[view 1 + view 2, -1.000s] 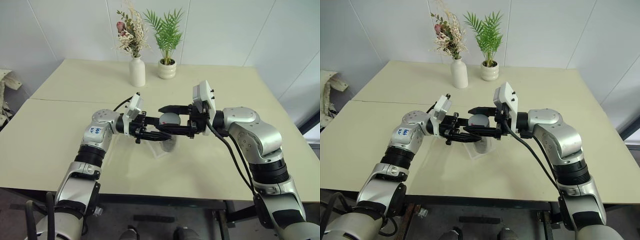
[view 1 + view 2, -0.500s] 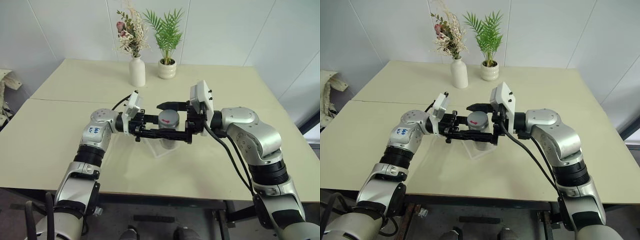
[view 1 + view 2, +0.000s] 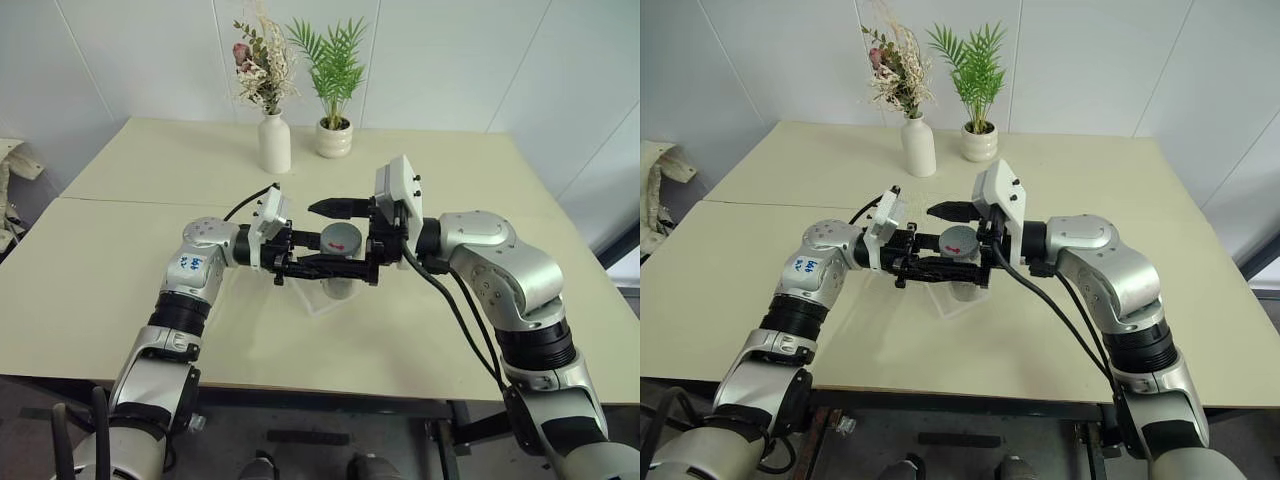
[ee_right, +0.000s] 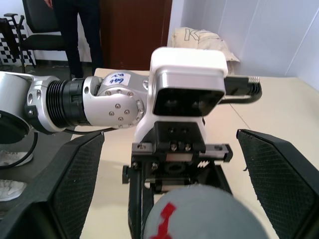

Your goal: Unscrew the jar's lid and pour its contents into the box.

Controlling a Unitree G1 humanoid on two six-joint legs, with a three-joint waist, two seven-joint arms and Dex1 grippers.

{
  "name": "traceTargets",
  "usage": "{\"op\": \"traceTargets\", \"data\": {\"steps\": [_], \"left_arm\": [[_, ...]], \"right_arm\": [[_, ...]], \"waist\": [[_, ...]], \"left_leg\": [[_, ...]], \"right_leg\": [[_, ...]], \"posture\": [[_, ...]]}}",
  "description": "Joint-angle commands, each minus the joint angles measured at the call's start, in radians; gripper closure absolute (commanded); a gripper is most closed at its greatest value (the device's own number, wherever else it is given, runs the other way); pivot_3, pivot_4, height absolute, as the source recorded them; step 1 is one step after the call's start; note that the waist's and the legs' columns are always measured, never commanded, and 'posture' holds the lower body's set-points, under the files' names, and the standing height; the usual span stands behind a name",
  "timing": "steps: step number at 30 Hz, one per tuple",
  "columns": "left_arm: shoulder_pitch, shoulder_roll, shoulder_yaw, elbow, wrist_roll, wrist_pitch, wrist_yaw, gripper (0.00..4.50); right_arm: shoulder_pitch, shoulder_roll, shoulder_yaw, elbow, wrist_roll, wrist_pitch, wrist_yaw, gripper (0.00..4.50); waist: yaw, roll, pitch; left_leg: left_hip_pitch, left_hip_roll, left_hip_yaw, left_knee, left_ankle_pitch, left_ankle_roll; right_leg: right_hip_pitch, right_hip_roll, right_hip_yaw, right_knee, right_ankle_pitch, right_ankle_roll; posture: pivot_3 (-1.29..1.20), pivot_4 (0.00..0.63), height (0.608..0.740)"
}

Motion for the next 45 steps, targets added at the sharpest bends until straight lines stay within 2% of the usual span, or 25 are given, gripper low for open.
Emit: {"op": "traceTargets", "data": {"steps": [1,22,45], "left_arm": [[0.002,0.001,-0.001,-0.048,-0.009,0.004,0.004,2.43],[0.012,0.025,0.005,-0.086,-0.012,0.035,0.004,2.43],[0.007,0.058,0.016,-0.028,0.000,0.005,0.017,2.43]], "right_arm": [[-0.021,0.012,0.008,0.001,-0.003,-0.034,0.007,0.02],[-0.054,0.003,0.004,0.147,-0.072,-0.126,0.046,0.02],[0.052,-0.165,-0.119,-0.010,0.002,-0.013,-0.003,0.02]], "waist": [[0.000,0.000,0.000],[-0.001,0.000,0.000],[0.001,0.002,0.002]], "left_leg": [[0.000,0.000,0.000,0.000,0.000,0.000],[0.000,0.000,0.000,0.000,0.000,0.000],[0.000,0.000,0.000,0.000,0.000,0.000]], "right_leg": [[0.000,0.000,0.000,0.000,0.000,0.000],[0.000,0.000,0.000,0.000,0.000,0.000],[0.000,0.000,0.000,0.000,0.000,0.000]], "posture": [[0.00,0.150,0.740],[0.00,0.150,0.740],[0.00,0.150,0.740]]}}
